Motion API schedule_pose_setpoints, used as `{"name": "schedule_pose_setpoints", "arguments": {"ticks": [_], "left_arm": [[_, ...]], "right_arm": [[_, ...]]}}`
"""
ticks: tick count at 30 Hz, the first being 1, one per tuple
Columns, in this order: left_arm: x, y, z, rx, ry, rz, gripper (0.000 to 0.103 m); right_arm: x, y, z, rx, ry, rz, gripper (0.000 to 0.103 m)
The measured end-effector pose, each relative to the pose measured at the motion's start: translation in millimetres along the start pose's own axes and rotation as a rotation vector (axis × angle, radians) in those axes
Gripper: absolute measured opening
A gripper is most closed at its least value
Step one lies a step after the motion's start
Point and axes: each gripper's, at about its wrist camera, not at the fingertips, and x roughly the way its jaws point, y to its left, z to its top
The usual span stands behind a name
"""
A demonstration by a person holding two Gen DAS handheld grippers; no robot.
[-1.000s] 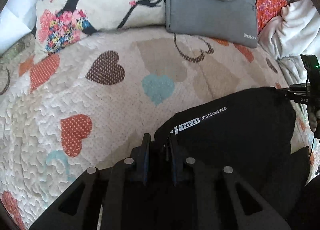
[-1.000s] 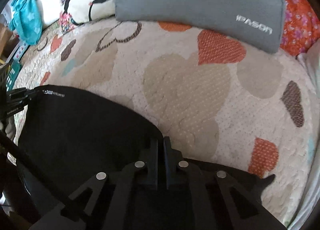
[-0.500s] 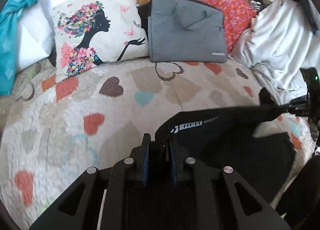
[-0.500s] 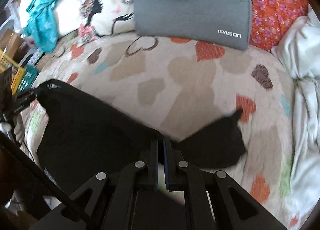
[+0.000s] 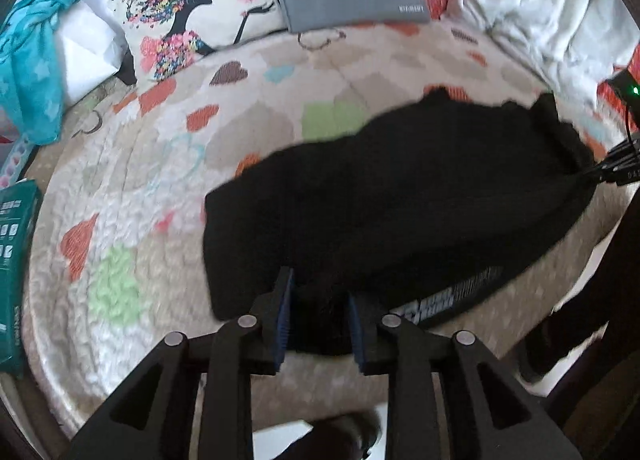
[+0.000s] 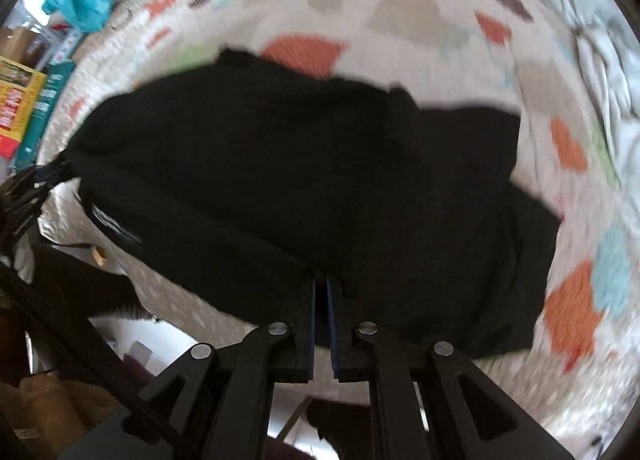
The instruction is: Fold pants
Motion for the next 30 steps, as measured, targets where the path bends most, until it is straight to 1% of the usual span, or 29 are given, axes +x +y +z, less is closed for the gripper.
{"name": "schedule_pose_setpoints", "arguments": {"ticks": [4,5,6,7,8,9,11,14,15,17,19,21,22,23,24,25,26,27,28,30], "left_arm": [[-15.0,1.5,-10.5,0.008,0.017,-0.004,0.026],[-20.9,3.2,-10.3,0.001,0.011,-0.012,0.027],[-27.3,4.4,-8.3,-0.009,0.0,-0.023,0.027],[-31.5,5.0,-6.5,-0.014,-0.01,-0.029,0.027],[-37.6,5.8,-2.3,-0.019,-0.027,-0.035,0.027],[-42.1,5.9,1.5,-0.022,-0.041,-0.036,0.027],[-51.9,8.0,10.8,-0.035,-0.079,-0.05,0.027],[-62.8,19.6,14.8,-0.1,-0.11,-0.114,0.028],[-64.5,24.4,12.5,-0.119,-0.112,-0.118,0.031],[-65.0,39.8,3.5,-0.177,-0.095,-0.093,0.032],[-66.5,56.8,-3.4,-0.248,-0.084,-0.083,0.032],[-74.0,74.3,-2.1,-0.331,-0.122,-0.107,0.032],[-76.9,77.9,0.7,-0.349,-0.139,-0.114,0.032],[-79.6,79.3,7.2,-0.368,-0.163,-0.122,0.033],[-80.4,78.0,16.0,-0.379,-0.189,-0.135,0.039],[-79.3,75.7,24.8,-0.386,-0.212,-0.147,0.043],[-75.6,71.6,35.0,-0.393,-0.234,-0.162,0.048],[-70.9,68.4,43.6,-0.396,-0.244,-0.182,0.049],[-63.1,64.0,52.9,-0.399,-0.25,-0.212,0.049],[-44.3,55.8,68.4,-0.417,-0.252,-0.264,0.049]], "right_arm": [[1.5,-10.6,-13.2,0.064,0.055,0.013,0.008],[-3.5,-16.3,-17.5,0.089,0.055,0.005,0.012],[-9.4,-21.5,-20.5,0.109,0.048,0.0,0.02],[-16.3,-25.7,-22.9,0.131,0.039,-0.004,0.025],[-26.6,-32.5,-25.6,0.162,0.012,-0.004,0.034],[-38.1,-37.3,-27.4,0.193,-0.023,-0.001,0.038],[-58.2,-48.3,-27.2,0.231,-0.105,-0.004,0.042],[-72.6,-46.8,-19.3,0.222,-0.201,-0.07,0.043],[-71.2,-40.9,-14.1,0.206,-0.215,-0.071,0.043],[-59.2,-24.1,-2.5,0.176,-0.224,-0.058,0.043],[-41.7,-7.5,14.4,0.127,-0.218,-0.103,0.043],[-21.1,8.0,33.7,0.066,-0.225,-0.209,0.043],[-11.3,12.0,39.7,0.05,-0.229,-0.252,0.043],[0.4,13.5,47.2,0.033,-0.229,-0.313,0.043],[9.1,16.4,52.3,0.016,-0.222,-0.359,0.043],[17.0,16.2,53.3,-0.001,-0.21,-0.4,0.039],[19.8,13.4,54.7,-0.006,-0.207,-0.432,0.016],[15.2,7.9,52.5,0.01,-0.219,-0.419,0.014],[2.2,0.9,47.3,0.056,-0.247,-0.376,0.012],[-22.1,-14.7,37.5,0.139,-0.292,-0.35,0.012]]}}
